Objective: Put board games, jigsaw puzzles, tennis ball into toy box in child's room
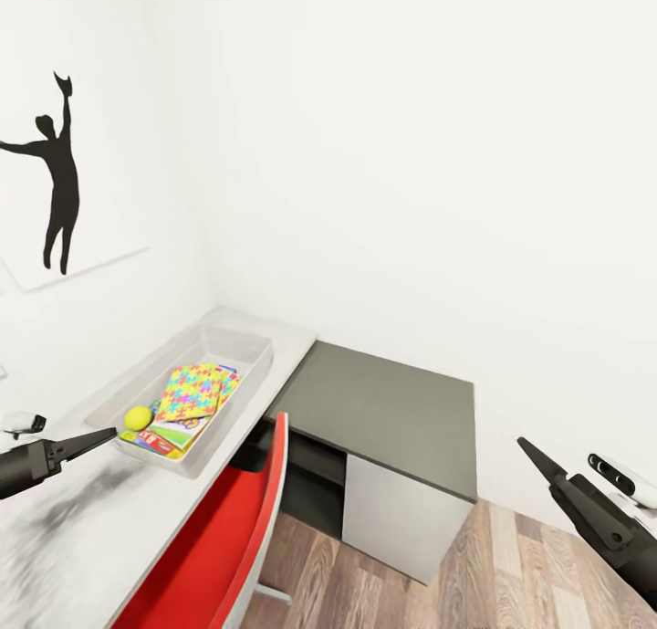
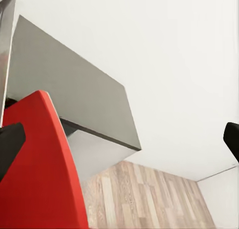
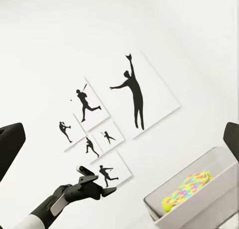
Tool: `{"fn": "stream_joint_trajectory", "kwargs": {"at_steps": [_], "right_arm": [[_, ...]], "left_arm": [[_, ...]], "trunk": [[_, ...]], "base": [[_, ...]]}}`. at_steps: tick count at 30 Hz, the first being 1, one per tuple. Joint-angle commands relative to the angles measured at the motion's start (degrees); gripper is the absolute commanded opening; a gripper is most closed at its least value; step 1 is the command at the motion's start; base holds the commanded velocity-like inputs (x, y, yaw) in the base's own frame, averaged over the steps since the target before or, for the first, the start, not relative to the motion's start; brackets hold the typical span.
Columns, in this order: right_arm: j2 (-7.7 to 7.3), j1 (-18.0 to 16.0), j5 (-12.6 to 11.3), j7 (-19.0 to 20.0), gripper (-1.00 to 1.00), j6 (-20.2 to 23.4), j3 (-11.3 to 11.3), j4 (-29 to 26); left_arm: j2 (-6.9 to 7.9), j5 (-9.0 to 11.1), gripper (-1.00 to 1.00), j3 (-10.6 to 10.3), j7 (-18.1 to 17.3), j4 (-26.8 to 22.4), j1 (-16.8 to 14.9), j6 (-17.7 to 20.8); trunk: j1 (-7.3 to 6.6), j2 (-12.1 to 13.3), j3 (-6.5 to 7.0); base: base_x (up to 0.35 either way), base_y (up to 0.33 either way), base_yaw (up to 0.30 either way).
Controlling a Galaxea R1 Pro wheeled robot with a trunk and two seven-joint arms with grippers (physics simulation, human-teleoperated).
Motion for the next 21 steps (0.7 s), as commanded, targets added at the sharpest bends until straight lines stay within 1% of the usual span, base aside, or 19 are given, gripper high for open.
{"fn": "stream_joint_trajectory", "kwargs": {"at_steps": [1,21], "right_arm": [[0.0,-0.1,-0.1,0.2,1.0,0.6,0.0,0.0],[0.0,-0.1,-0.1,0.1,1.0,0.6,-0.1,0.1]], "left_arm": [[0.0,-0.1,1.0,0.0,-0.3,0.0,0.0,0.6],[-0.25,-0.1,1.0,-0.3,-0.3,-0.1,0.0,0.6]], "trunk": [[0.03,-0.1,-0.03],[0.03,-0.1,1.75]], "base": [[-0.027,0.0,-0.175],[-0.003,0.0,-0.175]]}}
